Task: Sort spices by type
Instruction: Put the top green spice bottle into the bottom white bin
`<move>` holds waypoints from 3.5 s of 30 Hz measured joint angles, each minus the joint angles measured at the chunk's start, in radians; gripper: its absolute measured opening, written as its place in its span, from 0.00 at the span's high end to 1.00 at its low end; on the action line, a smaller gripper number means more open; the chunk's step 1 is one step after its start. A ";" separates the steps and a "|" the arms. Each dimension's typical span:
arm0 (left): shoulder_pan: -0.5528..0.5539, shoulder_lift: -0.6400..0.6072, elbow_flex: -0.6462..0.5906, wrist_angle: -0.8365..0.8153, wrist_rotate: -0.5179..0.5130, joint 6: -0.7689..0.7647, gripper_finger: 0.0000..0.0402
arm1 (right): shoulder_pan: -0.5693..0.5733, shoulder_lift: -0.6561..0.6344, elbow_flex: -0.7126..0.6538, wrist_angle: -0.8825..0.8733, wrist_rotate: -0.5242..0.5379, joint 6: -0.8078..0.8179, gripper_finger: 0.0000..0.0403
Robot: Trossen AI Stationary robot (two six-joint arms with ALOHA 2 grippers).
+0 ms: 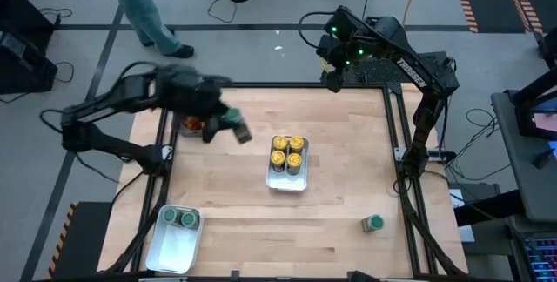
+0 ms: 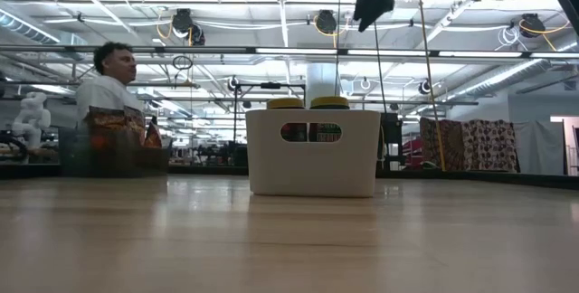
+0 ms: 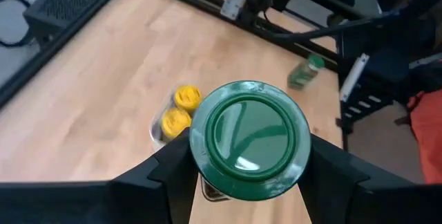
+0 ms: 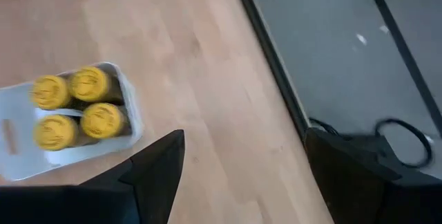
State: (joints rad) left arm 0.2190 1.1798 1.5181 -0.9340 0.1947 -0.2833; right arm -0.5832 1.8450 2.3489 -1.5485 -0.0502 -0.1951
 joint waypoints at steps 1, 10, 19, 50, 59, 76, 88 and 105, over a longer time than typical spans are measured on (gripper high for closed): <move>-0.040 -0.023 0.000 -0.024 -0.037 -0.032 0.49 | 0.006 0.000 0.000 0.008 -0.023 -0.006 0.30; -0.491 -0.173 -0.087 -0.081 -0.294 -0.464 0.49 | 0.108 -0.001 -0.083 0.088 -0.093 0.070 0.30; -0.935 -0.104 -0.122 -0.072 -0.381 -0.595 0.49 | 0.366 0.001 -0.207 0.188 0.024 0.369 0.30; -1.587 0.097 -0.478 -0.007 -0.729 -0.805 0.49 | 0.928 0.016 -0.218 0.440 0.607 1.075 0.30; -1.582 0.175 -0.554 0.095 -0.759 -0.837 0.49 | 0.929 0.029 -0.218 0.356 0.599 1.069 0.30; -1.538 0.247 -0.625 0.144 -0.748 -0.810 0.48 | 0.930 0.029 -0.218 0.269 0.594 1.046 0.30; -1.514 0.250 -0.625 0.143 -0.744 -0.797 0.45 | 0.932 0.029 -0.218 0.227 0.595 1.043 0.30; -1.514 0.249 -0.624 0.164 -0.709 -0.729 0.45 | 0.932 0.029 -0.218 0.211 0.595 1.039 0.30</move>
State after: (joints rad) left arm -1.2953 1.4292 0.8936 -0.7698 -0.5144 -1.0119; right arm 0.3489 1.8736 2.1307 -1.3376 0.5446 0.8440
